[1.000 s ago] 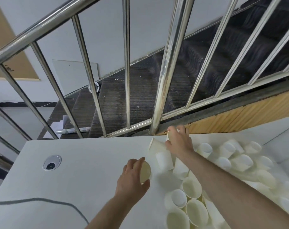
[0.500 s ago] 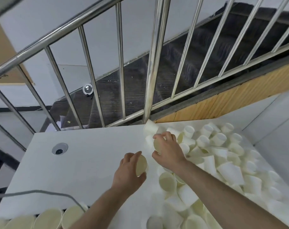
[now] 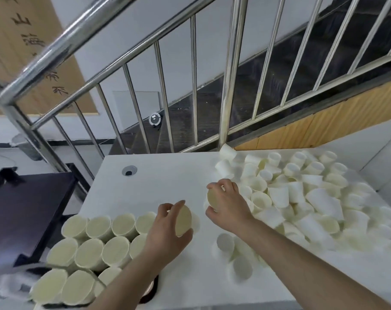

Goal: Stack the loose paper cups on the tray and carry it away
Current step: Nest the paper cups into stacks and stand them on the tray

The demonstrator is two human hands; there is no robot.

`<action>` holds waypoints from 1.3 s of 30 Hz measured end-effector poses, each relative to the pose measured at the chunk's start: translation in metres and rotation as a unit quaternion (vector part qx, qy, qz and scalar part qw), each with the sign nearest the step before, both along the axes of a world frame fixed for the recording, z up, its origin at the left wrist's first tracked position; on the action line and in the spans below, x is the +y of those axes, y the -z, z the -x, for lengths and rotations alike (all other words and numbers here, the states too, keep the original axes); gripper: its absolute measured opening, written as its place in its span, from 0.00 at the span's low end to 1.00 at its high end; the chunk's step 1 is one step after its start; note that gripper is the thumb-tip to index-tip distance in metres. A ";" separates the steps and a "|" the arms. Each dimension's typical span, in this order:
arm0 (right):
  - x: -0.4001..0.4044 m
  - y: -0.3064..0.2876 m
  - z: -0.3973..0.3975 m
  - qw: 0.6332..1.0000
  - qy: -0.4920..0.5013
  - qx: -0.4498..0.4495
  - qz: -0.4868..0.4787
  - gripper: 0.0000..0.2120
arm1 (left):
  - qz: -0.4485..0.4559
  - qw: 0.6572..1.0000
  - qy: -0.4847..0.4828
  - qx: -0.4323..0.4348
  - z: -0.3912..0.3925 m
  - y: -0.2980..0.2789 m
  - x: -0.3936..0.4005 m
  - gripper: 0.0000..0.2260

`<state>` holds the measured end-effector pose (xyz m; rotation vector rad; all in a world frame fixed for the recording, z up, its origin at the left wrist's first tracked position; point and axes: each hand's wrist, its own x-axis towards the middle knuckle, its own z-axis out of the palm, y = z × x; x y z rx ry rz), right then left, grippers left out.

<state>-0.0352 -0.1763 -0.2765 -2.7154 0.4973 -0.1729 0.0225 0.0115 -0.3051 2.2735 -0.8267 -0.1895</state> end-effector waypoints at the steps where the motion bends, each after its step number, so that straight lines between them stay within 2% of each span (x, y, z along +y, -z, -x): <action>1: 0.011 0.000 0.003 1.000 -0.009 -0.001 -0.006 0.26 | -0.005 1.000 -0.005 0.003 0.007 -0.002 0.013 0.33; 9: 0.086 -0.005 0.010 0.997 -0.073 -0.005 -0.019 0.26 | 0.060 0.997 -0.046 0.012 0.024 -0.009 0.094 0.31; 17: 0.165 0.007 0.003 0.994 -0.103 0.010 -0.033 0.28 | 0.036 0.998 -0.058 -0.008 0.003 0.002 0.170 0.36; 21: 0.197 0.014 0.001 0.995 -0.089 0.037 -0.029 0.28 | -0.002 1.000 -0.021 0.007 -0.014 0.011 0.199 0.38; 34: 0.236 0.044 0.003 0.989 -0.081 0.122 0.008 0.23 | -0.149 0.987 0.051 0.005 -0.025 0.041 0.210 0.34; 39: 0.237 0.059 0.002 0.985 -0.085 0.150 0.004 0.27 | -0.185 0.981 0.064 -0.009 -0.024 0.048 0.205 0.32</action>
